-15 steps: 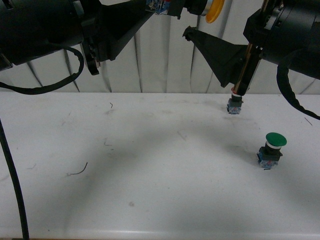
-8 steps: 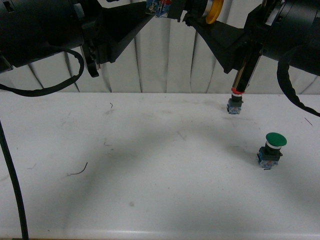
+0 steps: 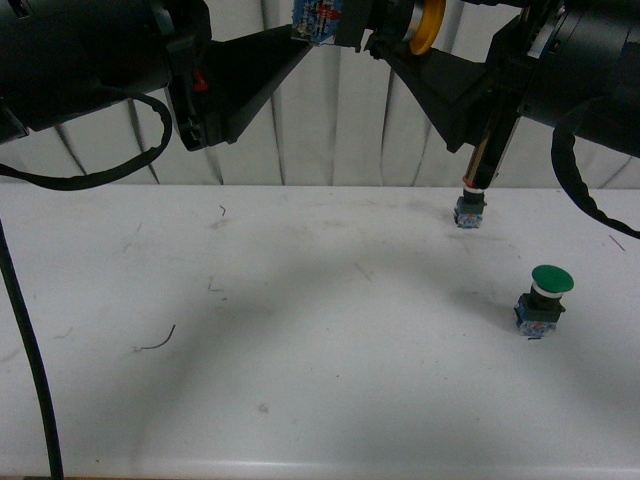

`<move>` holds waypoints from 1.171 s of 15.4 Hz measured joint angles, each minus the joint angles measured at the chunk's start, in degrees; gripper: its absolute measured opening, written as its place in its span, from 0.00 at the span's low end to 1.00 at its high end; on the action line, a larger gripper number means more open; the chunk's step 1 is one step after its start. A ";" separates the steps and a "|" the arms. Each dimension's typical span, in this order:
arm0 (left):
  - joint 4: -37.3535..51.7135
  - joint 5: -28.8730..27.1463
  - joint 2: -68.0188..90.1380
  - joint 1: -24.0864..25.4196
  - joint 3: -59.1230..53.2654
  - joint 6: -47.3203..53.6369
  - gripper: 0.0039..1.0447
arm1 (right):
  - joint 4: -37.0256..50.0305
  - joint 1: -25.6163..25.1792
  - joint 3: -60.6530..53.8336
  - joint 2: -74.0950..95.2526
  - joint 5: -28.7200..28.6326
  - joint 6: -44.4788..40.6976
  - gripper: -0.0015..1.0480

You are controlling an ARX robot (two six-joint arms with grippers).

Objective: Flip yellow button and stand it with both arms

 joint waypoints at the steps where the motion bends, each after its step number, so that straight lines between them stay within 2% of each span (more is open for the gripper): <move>1: 0.00 -0.17 -0.09 0.00 0.00 -0.20 0.92 | -0.02 0.00 0.00 0.00 0.00 -0.17 0.34; 2: 0.00 -0.37 -0.09 0.17 0.00 -0.26 0.94 | -0.02 0.00 0.00 0.00 0.02 -0.20 0.34; 5: 0.00 -0.61 -0.09 1.55 -0.11 -0.26 0.94 | -0.02 0.00 0.00 0.00 0.02 -0.20 0.34; 9: -2.12 0.61 -0.09 7.39 0.39 0.24 0.94 | -0.02 -0.07 0.00 0.00 0.07 -0.20 0.34; 12: -10.67 -0.13 -1.36 12.76 1.14 4.87 0.94 | -0.02 -0.13 0.00 0.00 0.77 -0.17 0.34; 15: -18.93 -3.15 -6.34 19.54 0.52 17.00 0.94 | -0.02 -0.37 -0.02 0.00 0.85 -0.17 0.34; 16: -23.98 -5.16 -10.64 23.56 -2.34 27.61 0.94 | -0.02 -0.76 -0.02 0.02 1.09 -0.17 0.34; 17: -29.99 -15.87 -19.30 25.24 -6.86 44.04 0.85 | 0.00 -0.85 -0.04 0.02 1.11 -0.17 0.34; 18: -30.05 -23.80 -25.18 24.55 -11.82 53.22 0.73 | 0.00 -0.87 -0.07 0.02 1.11 -0.17 0.34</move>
